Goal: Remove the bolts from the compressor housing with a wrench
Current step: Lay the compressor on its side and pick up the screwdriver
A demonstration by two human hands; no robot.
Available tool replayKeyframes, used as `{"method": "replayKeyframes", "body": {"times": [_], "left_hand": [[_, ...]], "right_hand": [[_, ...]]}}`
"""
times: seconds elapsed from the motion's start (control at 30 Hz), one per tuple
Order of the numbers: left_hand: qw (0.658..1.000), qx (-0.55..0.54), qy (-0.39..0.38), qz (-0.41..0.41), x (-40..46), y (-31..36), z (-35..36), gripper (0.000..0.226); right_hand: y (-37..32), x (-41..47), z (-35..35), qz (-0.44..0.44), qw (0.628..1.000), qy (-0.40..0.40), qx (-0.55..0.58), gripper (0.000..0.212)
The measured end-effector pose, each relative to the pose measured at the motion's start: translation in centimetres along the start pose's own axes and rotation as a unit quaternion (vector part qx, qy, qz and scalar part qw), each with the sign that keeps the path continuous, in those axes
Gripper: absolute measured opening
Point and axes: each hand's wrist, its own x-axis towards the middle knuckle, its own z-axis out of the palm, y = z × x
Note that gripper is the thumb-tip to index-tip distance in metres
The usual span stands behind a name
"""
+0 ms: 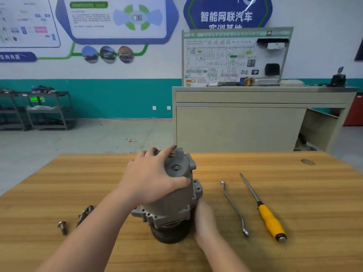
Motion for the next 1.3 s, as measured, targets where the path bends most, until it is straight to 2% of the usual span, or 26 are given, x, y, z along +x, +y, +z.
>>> {"method": "replayKeyframes", "body": {"times": [0.1, 0.2, 0.33, 0.43, 0.67, 0.77, 0.9, 1.13, 1.23, 1.3], "left_hand": [[0.999, -0.032, 0.03, -0.001, -0.7, -0.8, -0.2, 0.099], [0.992, -0.109, 0.067, -0.002, -2.3, -2.7, -0.8, 0.098], [0.971, -0.208, 0.114, -0.017, -5.5, -5.2, -0.9, 0.086], [0.96, -0.237, 0.151, -0.015, -7.3, -6.0, -0.6, 0.08], [0.969, -0.195, 0.149, 0.038, -7.7, -4.8, 0.6, 0.085], [0.946, -0.294, 0.134, 0.024, -7.1, -3.8, 3.3, 0.088], [0.903, -0.409, 0.126, -0.025, -6.2, -2.0, 6.8, 0.081], [0.925, -0.377, 0.053, 0.006, -4.8, -4.0, 7.2, 0.078], [0.881, -0.471, 0.044, 0.001, -4.5, -2.9, 6.1, 0.092], [0.88, -0.467, 0.084, -0.004, -3.8, -1.5, 5.6, 0.098]], "right_hand": [[0.2, -0.1, 0.1, -0.035, 0.998, -0.041, -0.017, 0.037], [0.6, -0.3, 0.8, -0.063, 0.997, -0.047, -0.025, 0.034], [1.1, -1.0, 2.2, 0.016, 0.988, -0.131, 0.083, 0.046], [1.5, -1.0, 3.1, 0.028, 0.98, -0.152, 0.124, 0.041], [1.5, -0.9, 0.9, -0.011, 0.993, -0.031, 0.109, 0.025], [-0.3, 0.2, -1.8, -0.075, 0.991, 0.067, 0.091, 0.025], [-2.0, 1.3, -4.1, -0.179, 0.97, 0.166, 0.008, 0.025], [-1.7, 1.3, -3.9, -0.237, 0.946, 0.22, -0.035, 0.029], [-1.6, 0.9, -3.7, -0.244, 0.944, 0.22, -0.034, 0.031], [-1.9, 0.7, -3.7, -0.241, 0.943, 0.229, -0.032, 0.027]]}}
